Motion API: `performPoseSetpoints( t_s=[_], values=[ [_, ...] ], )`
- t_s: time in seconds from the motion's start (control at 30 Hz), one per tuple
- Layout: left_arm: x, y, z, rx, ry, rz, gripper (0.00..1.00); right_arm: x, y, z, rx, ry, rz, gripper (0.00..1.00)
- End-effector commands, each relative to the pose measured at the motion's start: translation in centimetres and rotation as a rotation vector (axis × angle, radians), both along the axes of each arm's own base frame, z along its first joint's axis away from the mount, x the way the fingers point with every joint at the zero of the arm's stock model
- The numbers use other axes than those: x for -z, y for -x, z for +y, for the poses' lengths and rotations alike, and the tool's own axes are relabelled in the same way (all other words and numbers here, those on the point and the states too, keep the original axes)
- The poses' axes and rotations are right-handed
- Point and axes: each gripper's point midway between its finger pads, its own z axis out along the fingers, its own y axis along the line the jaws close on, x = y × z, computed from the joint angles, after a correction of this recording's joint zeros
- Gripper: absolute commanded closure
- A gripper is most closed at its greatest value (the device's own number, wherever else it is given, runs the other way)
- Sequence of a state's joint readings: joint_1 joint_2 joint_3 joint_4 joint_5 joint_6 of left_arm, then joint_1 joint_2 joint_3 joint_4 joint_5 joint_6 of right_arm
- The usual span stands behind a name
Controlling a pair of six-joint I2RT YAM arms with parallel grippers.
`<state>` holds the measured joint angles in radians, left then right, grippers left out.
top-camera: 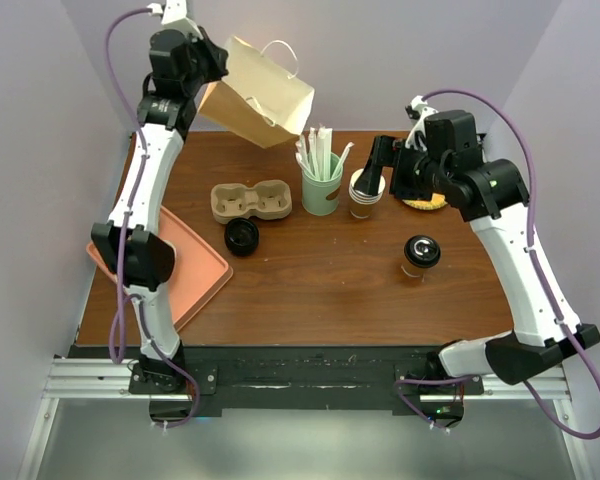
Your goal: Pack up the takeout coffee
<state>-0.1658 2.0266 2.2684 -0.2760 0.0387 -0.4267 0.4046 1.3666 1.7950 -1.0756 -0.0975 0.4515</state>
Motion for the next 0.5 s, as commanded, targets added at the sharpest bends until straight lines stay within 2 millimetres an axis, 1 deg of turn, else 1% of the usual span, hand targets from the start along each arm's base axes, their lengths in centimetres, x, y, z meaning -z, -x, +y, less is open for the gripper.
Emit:
performPoseSetpoints(
  t_s=[0.0,0.03,0.1,0.13,0.17,0.2,0.23,0.27,0.3,0.33,0.37,0.4,0.43,0.47],
  values=[
    [-9.3,5.6,0.9,0.023,-0.001,-0.176,1.0,-2.5,-0.5,0.6,-0.045,-0.024,-0.074,0.04],
    [-10.6,6.9,0.9,0.031,-0.008,-0.196,1.0,-2.6,-0.4,0.8,-0.061,-0.025,-0.08,0.04],
    [-10.8,8.3,0.4,0.075,-0.019,-0.184,1.0,-3.4,-0.1,0.9,-0.104,-0.02,-0.118,0.04],
    [-12.1,10.1,0.4,0.091,-0.021,-0.205,1.0,-3.7,0.0,0.9,-0.122,-0.015,-0.142,0.03],
    [-12.2,11.2,-0.3,0.139,-0.021,-0.203,1.0,-3.8,-0.1,0.9,-0.148,0.003,-0.171,0.03],
    [-10.6,11.6,-0.6,0.163,-0.025,-0.164,1.0,-4.3,0.1,0.8,-0.156,0.007,-0.201,0.03],
    [-11.9,14.0,-0.8,0.19,-0.021,-0.191,1.0,-4.6,0.1,0.8,-0.169,0.01,-0.22,0.02],
    [-11.6,15.1,-1.6,0.244,-0.016,-0.187,1.0,-5.4,-0.1,0.9,-0.198,0.022,-0.273,0.02],
    [-9.4,15.5,-1.9,0.268,-0.021,-0.139,1.0,-6.1,0.1,0.9,-0.205,0.022,-0.302,0.02],
    [-10.3,17.7,-2.2,0.298,-0.023,-0.164,1.0,-6.6,0.1,0.7,-0.203,0.029,-0.325,0.03],
    [-9.8,18.9,-3.0,0.356,-0.026,-0.157,1.0,-7.5,0.2,0.4,-0.206,0.035,-0.363,0.02],
    [-7.9,19.4,-3.3,0.381,-0.028,-0.114,1.0,-8.4,0.8,0.1,-0.206,0.034,-0.395,0.02],
    [-8.6,21.6,-3.9,0.417,-0.034,-0.137,1.0,-8.8,1.1,-0.2,-0.203,0.037,-0.416,0.02],
    [-7.7,22.7,-4.6,0.465,-0.038,-0.111,1.0,-9.0,1.3,-0.3,-0.202,0.043,-0.433,0.03]
  ],
)
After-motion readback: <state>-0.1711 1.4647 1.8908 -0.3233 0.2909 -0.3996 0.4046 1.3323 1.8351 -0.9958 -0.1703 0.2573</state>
